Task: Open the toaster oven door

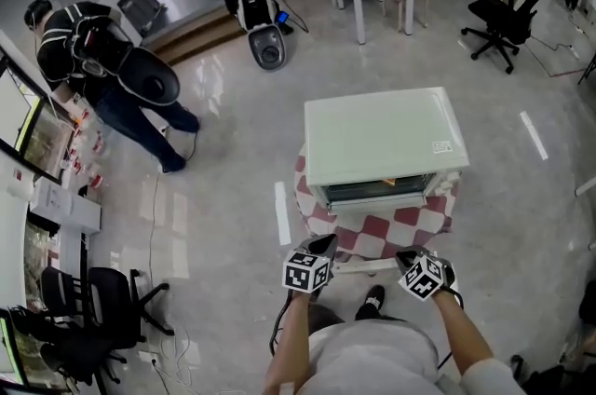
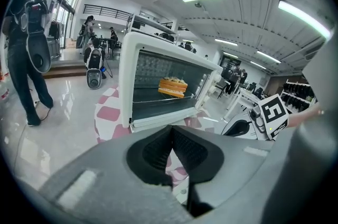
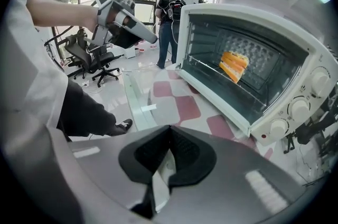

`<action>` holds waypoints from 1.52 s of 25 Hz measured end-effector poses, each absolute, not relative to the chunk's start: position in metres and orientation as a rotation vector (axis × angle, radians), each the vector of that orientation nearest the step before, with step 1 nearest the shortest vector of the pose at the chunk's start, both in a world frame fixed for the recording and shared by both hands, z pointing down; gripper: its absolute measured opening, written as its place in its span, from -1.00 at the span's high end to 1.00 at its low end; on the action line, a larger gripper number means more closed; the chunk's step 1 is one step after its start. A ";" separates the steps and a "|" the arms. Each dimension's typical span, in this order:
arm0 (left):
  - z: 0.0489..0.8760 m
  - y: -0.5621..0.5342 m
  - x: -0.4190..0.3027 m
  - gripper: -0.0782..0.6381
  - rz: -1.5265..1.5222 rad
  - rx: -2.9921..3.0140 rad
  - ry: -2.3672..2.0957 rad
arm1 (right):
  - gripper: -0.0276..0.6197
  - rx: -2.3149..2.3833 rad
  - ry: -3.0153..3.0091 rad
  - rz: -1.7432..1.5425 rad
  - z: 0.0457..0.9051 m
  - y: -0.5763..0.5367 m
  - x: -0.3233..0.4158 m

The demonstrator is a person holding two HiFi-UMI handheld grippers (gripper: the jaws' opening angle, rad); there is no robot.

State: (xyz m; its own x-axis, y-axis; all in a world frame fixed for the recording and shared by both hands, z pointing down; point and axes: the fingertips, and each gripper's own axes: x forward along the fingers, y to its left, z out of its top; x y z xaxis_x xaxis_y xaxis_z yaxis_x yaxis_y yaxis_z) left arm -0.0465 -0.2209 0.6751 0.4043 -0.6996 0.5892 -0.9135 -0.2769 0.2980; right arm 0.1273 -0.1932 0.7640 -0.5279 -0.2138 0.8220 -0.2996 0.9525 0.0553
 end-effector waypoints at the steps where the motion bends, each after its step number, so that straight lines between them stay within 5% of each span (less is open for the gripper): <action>1: 0.675 -0.219 -0.047 0.76 0.462 2.061 -1.370 | 0.91 0.358 -2.143 0.118 0.767 -0.193 0.127; 27: 0.694 -0.161 -0.065 0.76 0.549 1.947 -1.390 | 0.91 0.284 -2.066 0.217 0.837 -0.184 0.118; 38: 0.686 -0.141 -0.061 0.76 0.467 1.987 -1.401 | 0.91 0.406 -2.120 0.237 0.797 -0.164 0.105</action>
